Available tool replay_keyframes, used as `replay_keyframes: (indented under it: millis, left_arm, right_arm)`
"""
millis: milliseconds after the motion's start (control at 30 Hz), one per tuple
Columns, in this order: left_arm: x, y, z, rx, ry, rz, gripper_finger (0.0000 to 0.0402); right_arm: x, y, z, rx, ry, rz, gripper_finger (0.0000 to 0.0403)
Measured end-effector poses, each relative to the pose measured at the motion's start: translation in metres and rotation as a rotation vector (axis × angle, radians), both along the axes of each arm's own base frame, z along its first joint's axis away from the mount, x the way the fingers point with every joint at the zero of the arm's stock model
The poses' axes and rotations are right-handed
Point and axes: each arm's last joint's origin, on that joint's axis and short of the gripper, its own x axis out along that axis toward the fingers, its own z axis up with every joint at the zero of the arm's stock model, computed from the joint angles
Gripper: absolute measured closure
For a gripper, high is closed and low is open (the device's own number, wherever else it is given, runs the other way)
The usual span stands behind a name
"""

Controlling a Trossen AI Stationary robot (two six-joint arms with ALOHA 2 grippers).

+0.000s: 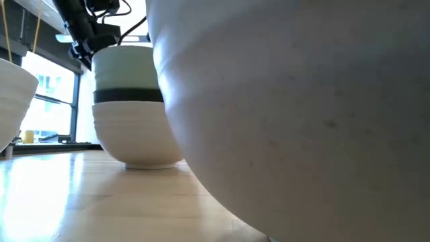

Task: Nest bowls inside each other
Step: Stack the green bowl on the black bowl

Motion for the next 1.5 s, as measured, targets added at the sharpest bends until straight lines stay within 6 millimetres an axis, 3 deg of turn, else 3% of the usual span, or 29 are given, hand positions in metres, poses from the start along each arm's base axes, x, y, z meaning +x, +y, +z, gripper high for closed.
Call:
replay_keyframes:
  millis: [233,400,1033,1500]
  left_arm:
    - [0.000,0.000,0.000,-0.002,-0.002,-0.003,0.0225]
    - [0.000,0.000,0.000,-0.003,-0.003,-0.003,0.0225]
    - [0.000,0.000,0.000,-0.011,-0.011,-0.008,0.0225]
    - [0.001,-0.001,0.000,-0.020,-0.021,-0.017,0.0225]
  right_arm:
    - [0.000,-0.004,0.002,-0.006,-0.008,-0.008,0.0380]
    - [-0.003,-0.004,0.001,-0.034,0.018,0.009,0.0399]
    - [-0.013,-0.012,0.001,-0.108,0.114,0.001,0.0402]
    - [-0.024,-0.037,0.017,-0.184,0.131,-0.049,0.0403]
